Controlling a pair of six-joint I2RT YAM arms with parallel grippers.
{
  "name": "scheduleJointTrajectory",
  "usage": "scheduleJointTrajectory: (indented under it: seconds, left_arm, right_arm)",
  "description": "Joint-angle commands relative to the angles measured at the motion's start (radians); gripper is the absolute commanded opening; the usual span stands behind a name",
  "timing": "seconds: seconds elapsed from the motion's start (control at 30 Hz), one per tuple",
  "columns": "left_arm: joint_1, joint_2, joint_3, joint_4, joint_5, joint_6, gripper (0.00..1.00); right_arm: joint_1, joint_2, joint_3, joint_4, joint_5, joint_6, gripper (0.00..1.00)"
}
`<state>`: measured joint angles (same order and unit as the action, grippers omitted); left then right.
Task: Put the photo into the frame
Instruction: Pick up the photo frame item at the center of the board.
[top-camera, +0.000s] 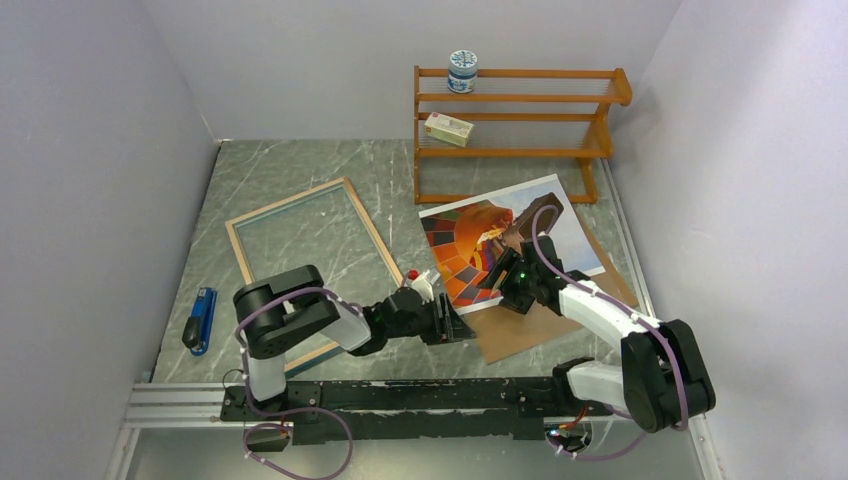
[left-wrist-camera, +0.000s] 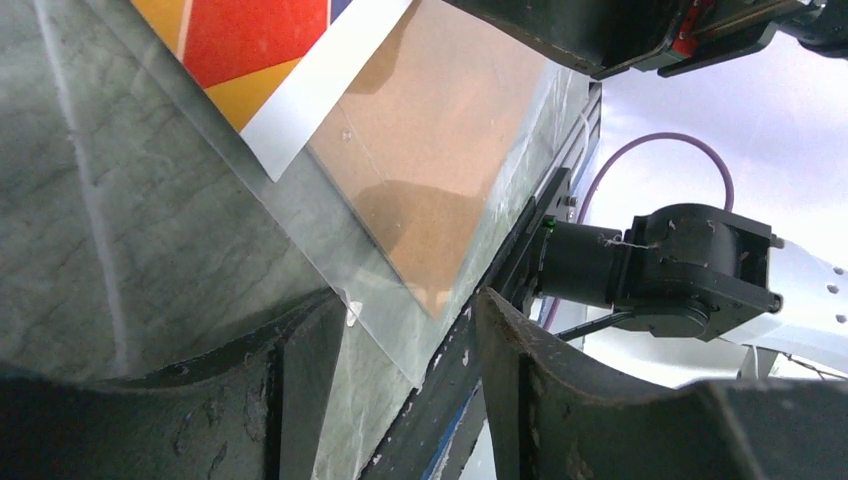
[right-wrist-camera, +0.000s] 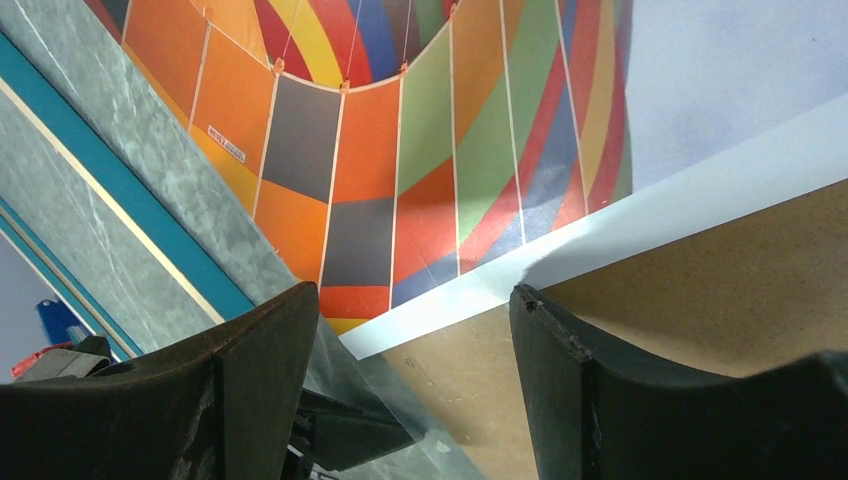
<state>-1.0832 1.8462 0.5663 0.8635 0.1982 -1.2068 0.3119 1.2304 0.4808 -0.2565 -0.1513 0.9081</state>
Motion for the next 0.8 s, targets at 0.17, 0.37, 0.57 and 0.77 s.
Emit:
scheduleJointTrajectory:
  seconds: [0.17,0.37,0.57,0.77]
  left_arm:
    - [-0.007,0.141,-0.076,0.232,-0.197,-0.130,0.58]
    - [-0.007,0.185,-0.110,0.350,-0.246,-0.194,0.54]
    - [-0.007,0.142,-0.107,0.291,-0.269,-0.198,0.43]
    - [-0.007,0.123,-0.068,0.252,-0.239,-0.171,0.36]
  right_arm:
    - [0.005,0.080,-0.112,-0.129,0.045,0.013,0.74]
    - [0.006,0.083,-0.119,-0.121,0.037,0.019,0.74]
    - [0.005,0.084,-0.116,-0.121,0.034,0.018,0.74]
    - [0.005,0.068,-0.120,-0.112,0.022,0.018,0.74]
